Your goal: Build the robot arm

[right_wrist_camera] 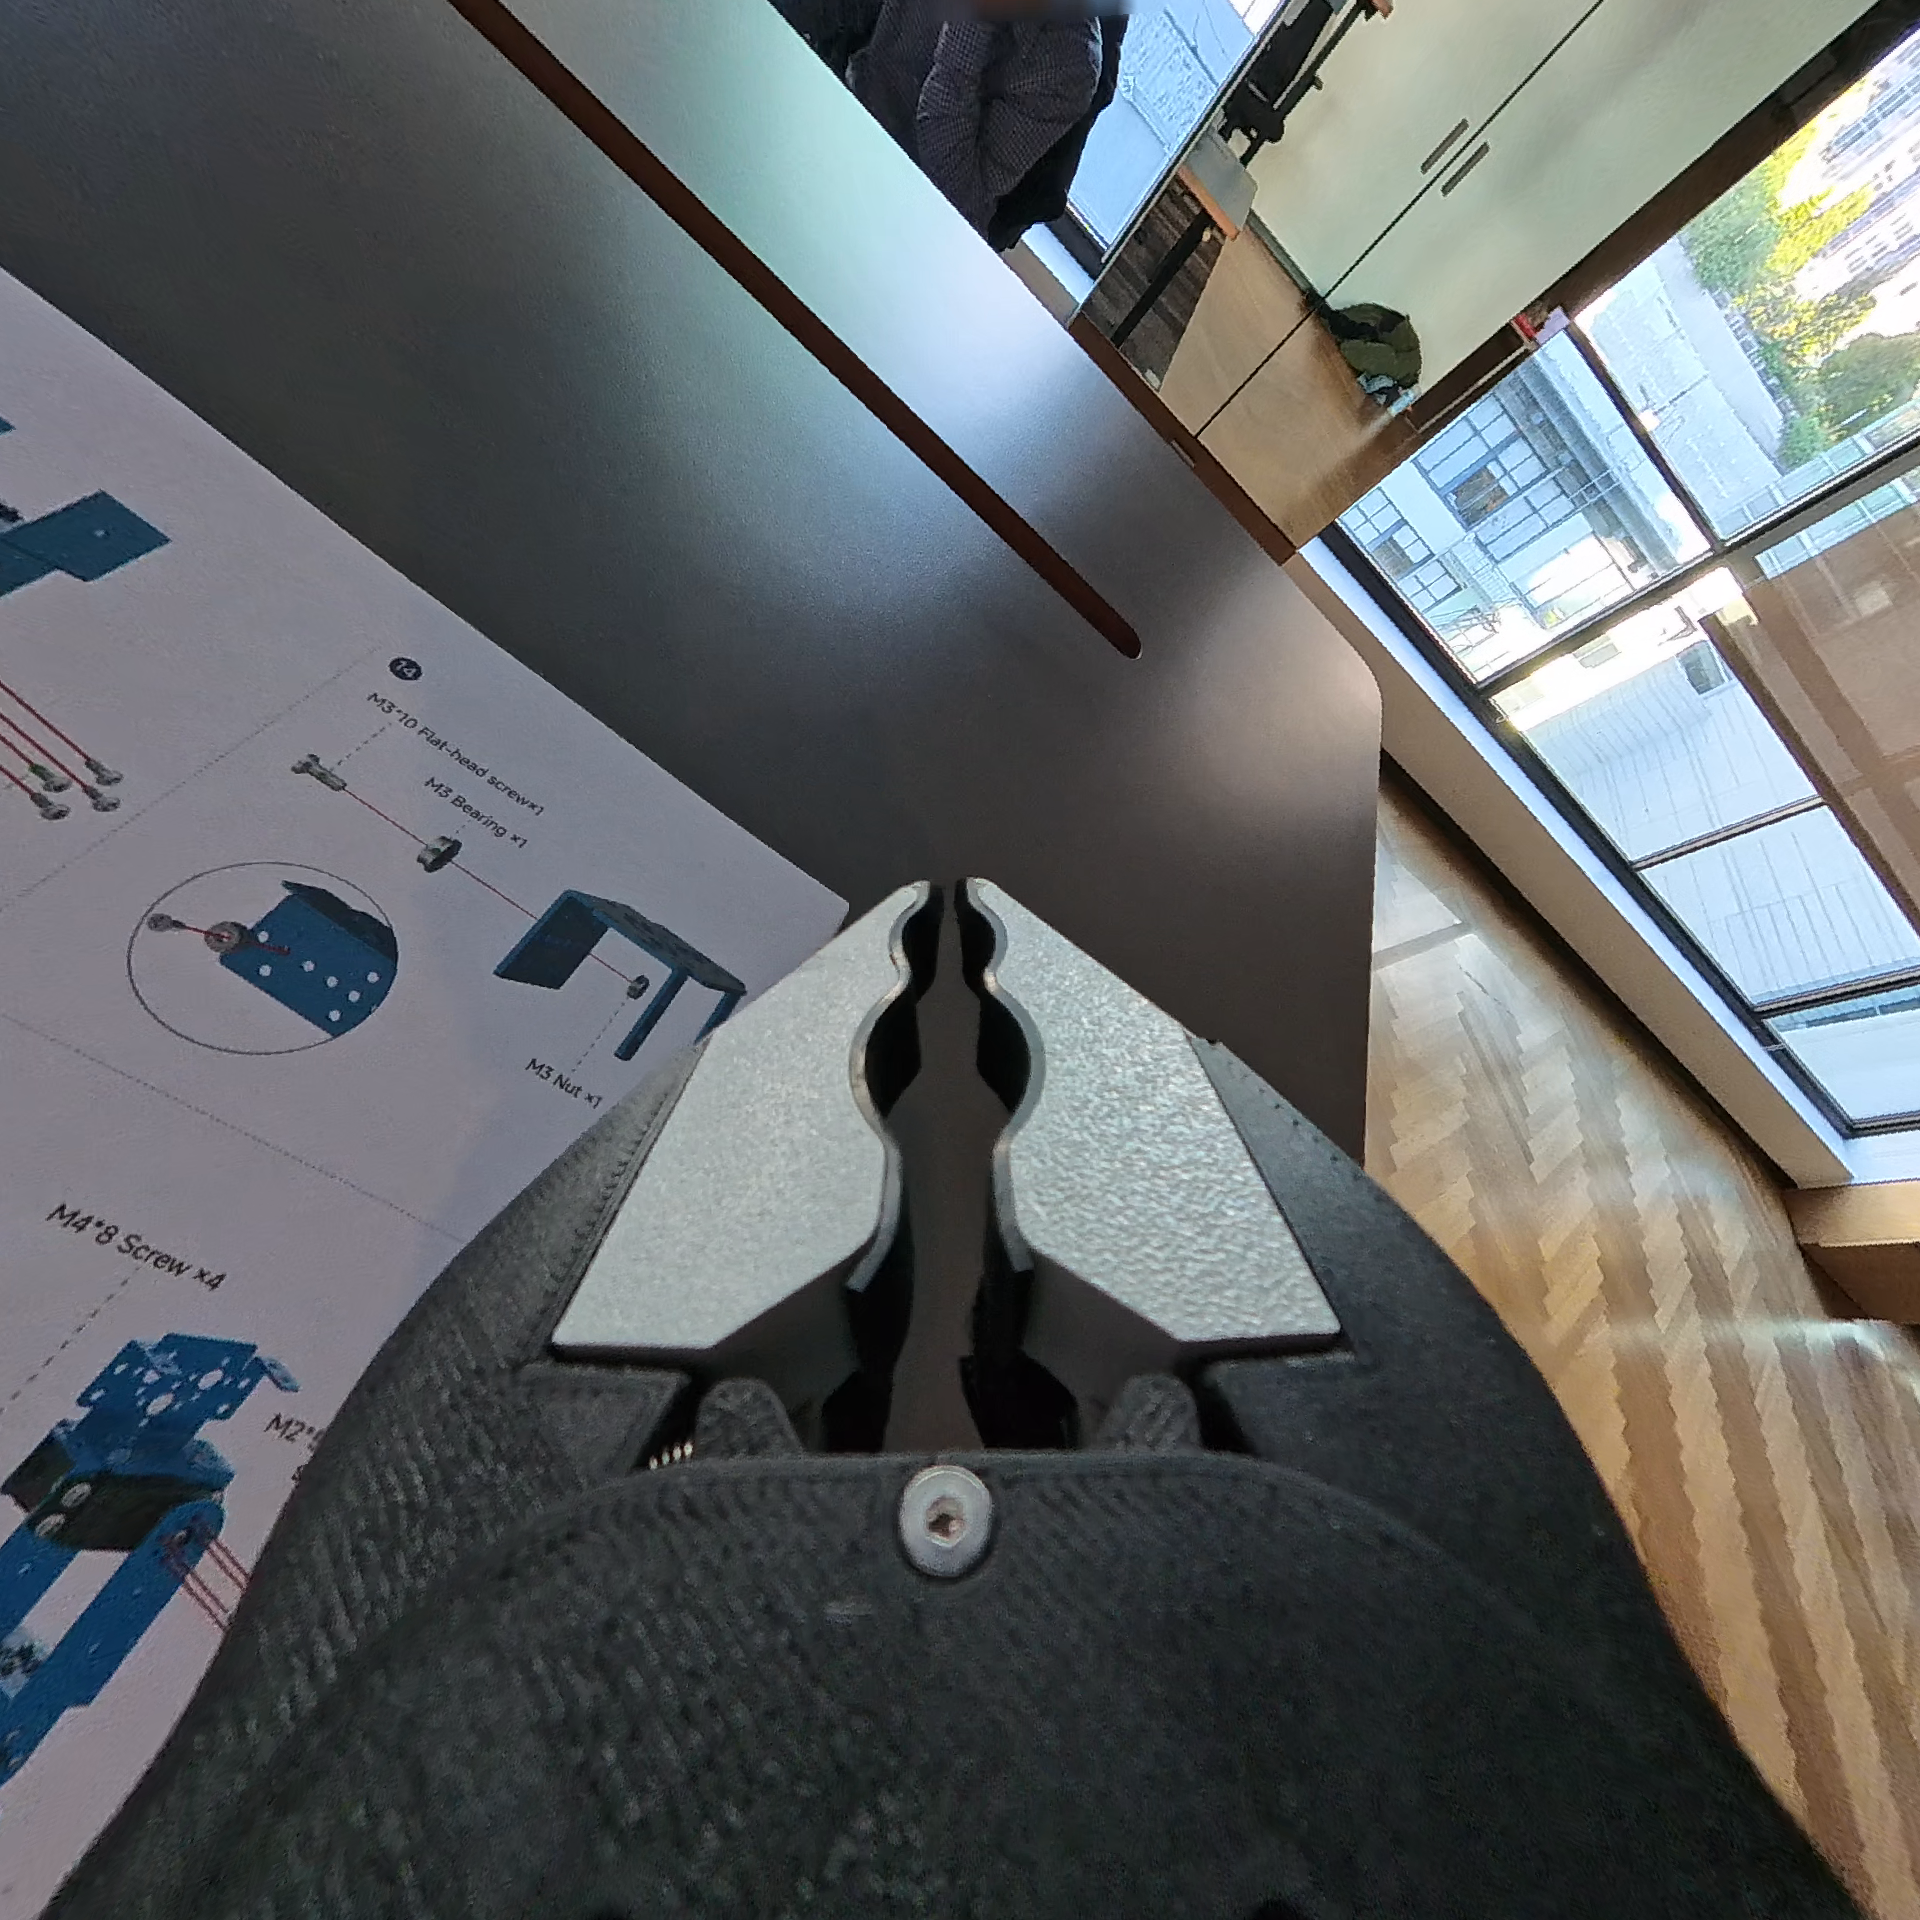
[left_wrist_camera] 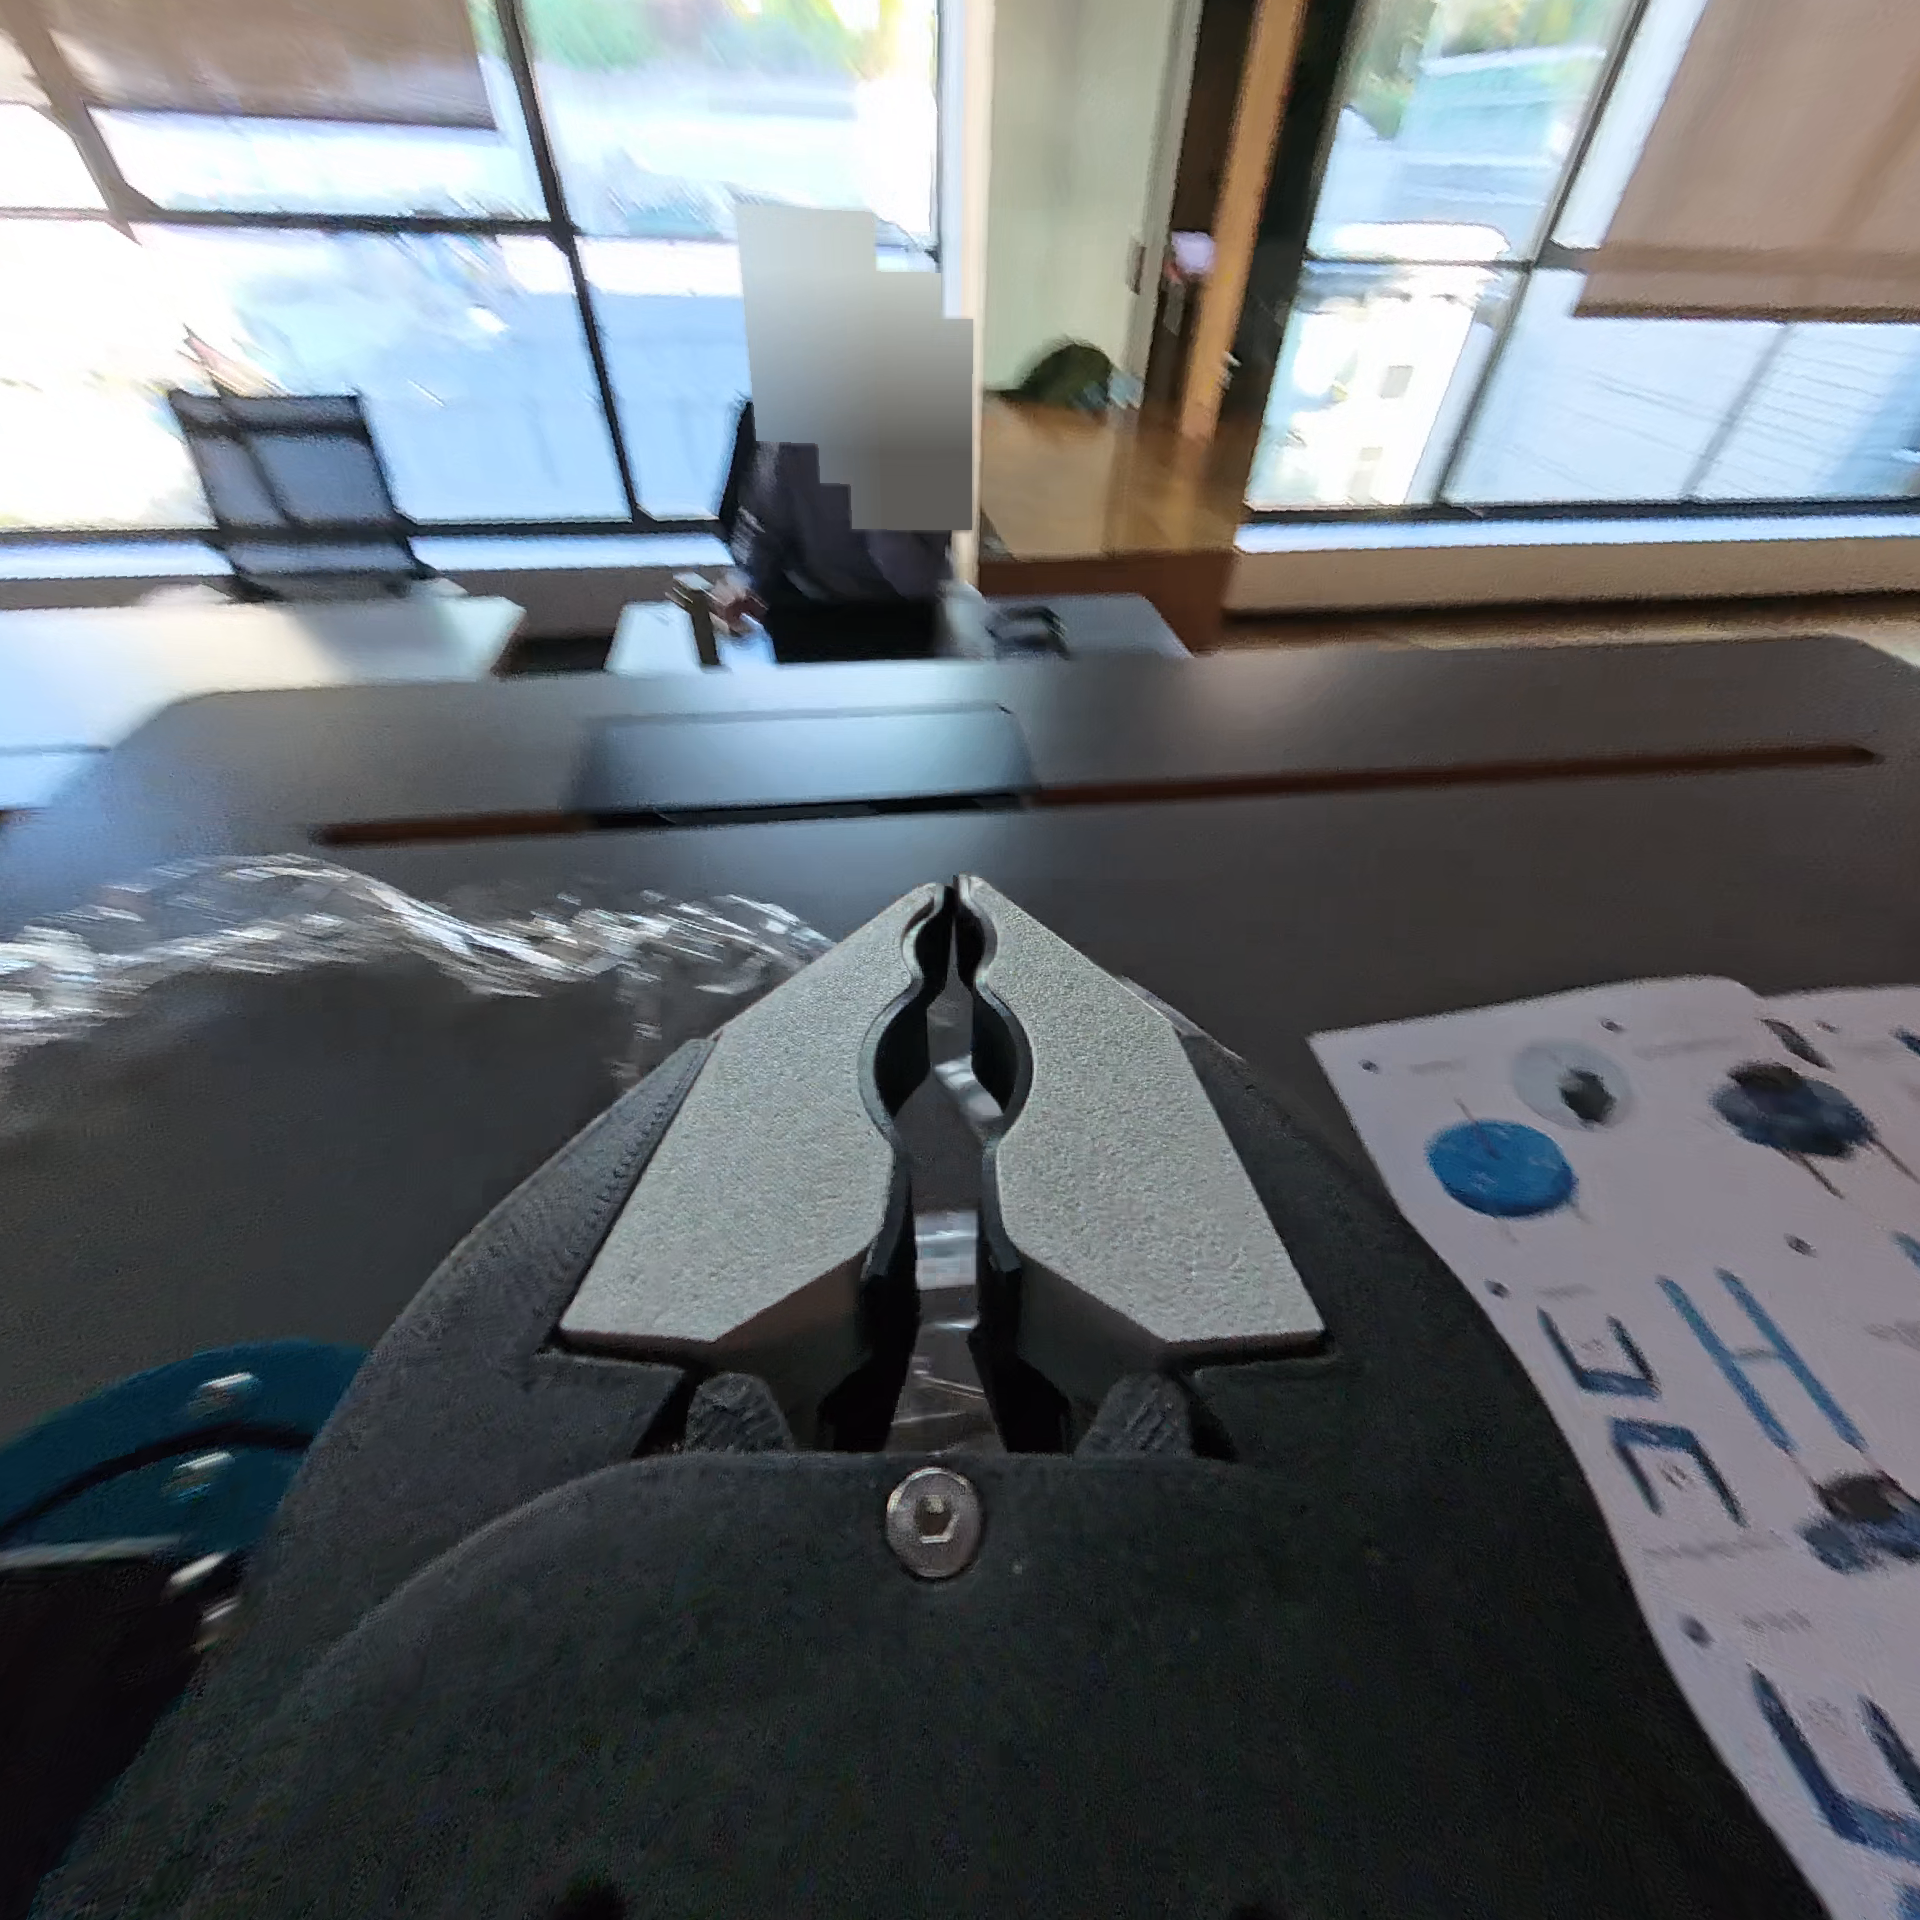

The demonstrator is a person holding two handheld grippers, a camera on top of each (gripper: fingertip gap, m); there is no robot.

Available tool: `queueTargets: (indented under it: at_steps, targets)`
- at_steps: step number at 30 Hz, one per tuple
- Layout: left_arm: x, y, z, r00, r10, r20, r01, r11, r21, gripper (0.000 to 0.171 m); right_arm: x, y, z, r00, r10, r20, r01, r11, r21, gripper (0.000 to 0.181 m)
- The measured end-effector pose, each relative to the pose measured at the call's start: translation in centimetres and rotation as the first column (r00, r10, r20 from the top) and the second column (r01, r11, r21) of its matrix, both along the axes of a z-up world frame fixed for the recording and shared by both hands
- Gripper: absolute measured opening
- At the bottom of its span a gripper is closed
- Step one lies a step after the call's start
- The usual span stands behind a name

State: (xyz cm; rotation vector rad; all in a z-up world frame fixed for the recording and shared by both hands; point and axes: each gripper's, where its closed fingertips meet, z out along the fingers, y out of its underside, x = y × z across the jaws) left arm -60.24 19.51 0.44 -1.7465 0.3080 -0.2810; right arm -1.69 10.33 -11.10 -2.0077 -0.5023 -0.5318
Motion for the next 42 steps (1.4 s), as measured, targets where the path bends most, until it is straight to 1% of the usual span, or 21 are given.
queueTargets:
  at_steps: [2,3,5,8,11,14,16,18,20,22,23,25,27,29,31,33,34,35,38,40,42]
  targets:
    - [-1.6,-0.5,1.7,0.998,0.062,-0.009,-0.062,0.996,0.067,0.0,0.1,0.4,-0.3,1.0,-0.002,-0.005,0.002,1.0,0.001,0.004]
    - [-1.9,-0.7,2.4,0.997,0.073,0.001,-0.072,0.993,0.092,0.0,0.0,0.4,-0.1,1.0,-0.002,-0.004,0.002,1.0,0.004,0.005]
    - [-1.9,-1.1,2.9,0.998,0.059,0.034,-0.063,0.992,0.11,0.0,-0.5,0.5,0.3,1.0,0.001,0.004,-0.001,1.0,0.018,0.005]
    - [-1.3,-1.1,2.8,0.996,0.017,0.082,-0.025,0.995,0.097,0.0,-1.7,0.7,1.4,0.999,0.003,0.049,-0.006,0.998,0.059,0.005]
    - [-1.6,-1.1,3.0,0.997,0.026,0.076,-0.034,0.994,0.107,0.0,-4.3,0.8,3.0,0.996,0.035,0.079,-0.044,0.993,0.112,0.004]
    - [-2.6,-1.9,3.6,0.997,0.067,0.035,-0.07,0.992,0.105,0.008,-8.2,0.5,4.5,0.996,0.087,0.032,-0.091,0.982,0.164,0.005]
    - [-3.0,-3.8,4.9,0.997,0.037,0.07,-0.045,0.991,0.124,0.011,-10.9,0.2,5.1,0.992,0.124,0.007,-0.124,0.978,0.171,0.008]
    - [-3.4,-6.1,5.6,0.993,-0.023,0.113,0.012,0.995,0.1,0.015,-13.1,-0.1,5.4,0.987,0.16,-0.006,-0.157,0.973,0.168,0.009]
    - [-4.2,-8.4,5.3,0.992,-0.079,0.1,0.075,0.996,0.049,0.021,-15.6,-0.9,5.7,0.98,0.189,-0.06,-0.176,0.968,0.179,0.009]
    - [-5.8,-11.2,4.8,0.992,-0.104,0.069,0.103,0.995,0.007,0.029,-19.1,-1.9,5.6,0.95,0.271,-0.155,-0.246,0.956,0.162,0.01]
    - [-7.0,-12.9,4.8,0.992,-0.106,0.064,0.105,0.994,0.018,0.03,-20.9,-2.4,5.7,0.93,0.31,-0.198,-0.28,0.946,0.165,0.012]
    - [-10.4,-16.5,4.6,0.997,-0.056,0.045,0.053,0.996,0.069,0.03,-24.4,-3.4,6.1,0.882,0.387,-0.27,-0.346,0.919,0.189,0.025]
    - [-14.9,-20.4,4.2,0.998,0.07,-0.01,-0.067,0.984,0.162,0.03,-27.7,-4.9,5.9,0.833,0.453,-0.318,-0.421,0.892,0.166,0.029]
    - [-19.8,-24.5,3.0,0.97,0.236,-0.064,-0.218,0.952,0.215,0.03,-31.2,-6.4,5.8,0.768,0.534,-0.354,-0.511,0.844,0.165,0.029]
    - [-24.3,-28.4,1.3,0.927,0.37,-0.066,-0.351,0.915,0.198,0.032,-35.0,-7.8,5.5,0.686,0.61,-0.397,-0.61,0.779,0.143,0.029]
    - [-28.2,-31.8,0.2,0.899,0.437,-0.021,-0.43,0.891,0.148,0.033,-38.6,-8.8,4.9,0.625,0.653,-0.428,-0.68,0.725,0.112,0.029]
    - [-30.2,-33.3,-0.2,0.886,0.464,-0.01,-0.459,0.879,0.127,0.033,-40.4,-9.1,4.7,0.612,0.662,-0.433,-0.698,0.71,0.098,0.031]
    - [-32.3,-34.8,-0.2,0.866,0.5,-0.017,-0.495,0.861,0.119,0.033,-42.1,-9.2,4.7,0.606,0.669,-0.431,-0.704,0.703,0.099,0.036]
    - [-38.6,-38.9,0.5,0.8,0.598,-0.044,-0.587,0.796,0.147,0.032,-48.2,-9.7,5.9,0.57,0.716,-0.403,-0.727,0.668,0.159,0.043]
    - [-42.4,-41.0,0.8,0.778,0.627,-0.022,-0.617,0.771,0.157,0.033,-52.0,-10.1,7.3,0.56,0.737,-0.378,-0.726,0.656,0.206,0.043]
    - [-46.4,-42.8,0.6,0.775,0.632,0.014,-0.626,0.764,0.157,0.032,-56.6,-10.5,8.2,0.548,0.752,-0.367,-0.718,0.648,0.255,0.043]
